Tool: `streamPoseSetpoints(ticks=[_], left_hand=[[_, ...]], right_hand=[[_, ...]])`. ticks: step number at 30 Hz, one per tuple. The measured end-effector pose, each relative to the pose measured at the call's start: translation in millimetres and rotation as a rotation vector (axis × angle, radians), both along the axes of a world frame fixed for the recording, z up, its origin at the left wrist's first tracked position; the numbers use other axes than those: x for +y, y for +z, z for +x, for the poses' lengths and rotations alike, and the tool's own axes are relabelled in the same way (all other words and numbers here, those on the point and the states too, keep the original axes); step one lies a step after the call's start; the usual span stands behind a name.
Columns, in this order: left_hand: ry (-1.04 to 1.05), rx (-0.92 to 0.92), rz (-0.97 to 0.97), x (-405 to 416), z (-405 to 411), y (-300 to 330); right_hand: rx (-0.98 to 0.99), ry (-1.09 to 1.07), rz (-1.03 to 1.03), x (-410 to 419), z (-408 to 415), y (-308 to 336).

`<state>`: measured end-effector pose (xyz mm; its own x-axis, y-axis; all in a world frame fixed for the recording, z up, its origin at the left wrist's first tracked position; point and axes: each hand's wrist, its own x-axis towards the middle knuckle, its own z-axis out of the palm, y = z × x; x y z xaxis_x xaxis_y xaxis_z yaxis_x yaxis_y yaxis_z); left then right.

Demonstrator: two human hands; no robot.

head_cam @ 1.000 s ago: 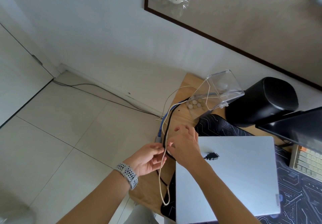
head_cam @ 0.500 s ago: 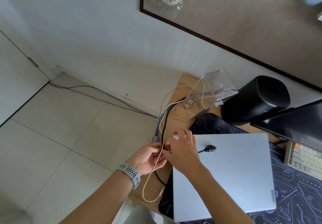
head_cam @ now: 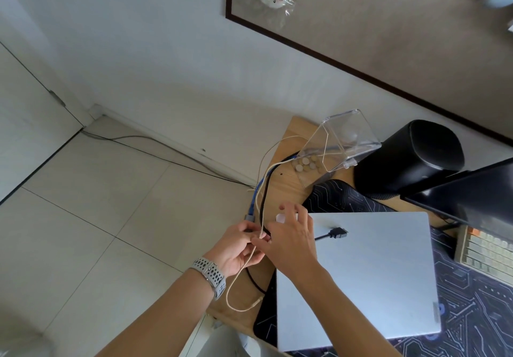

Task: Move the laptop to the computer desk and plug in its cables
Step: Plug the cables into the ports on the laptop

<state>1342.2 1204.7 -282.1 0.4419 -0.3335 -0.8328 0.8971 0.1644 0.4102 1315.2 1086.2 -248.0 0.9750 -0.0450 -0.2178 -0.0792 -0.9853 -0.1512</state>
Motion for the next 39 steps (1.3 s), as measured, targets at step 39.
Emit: streamPoseSetpoints(ticks=[39], left_hand=[[-0.219,-0.509,0.275,24.1,-13.0,23.1]], right_hand=[[-0.066,-0.076,0.048,-27.5,23.9,65.6]])
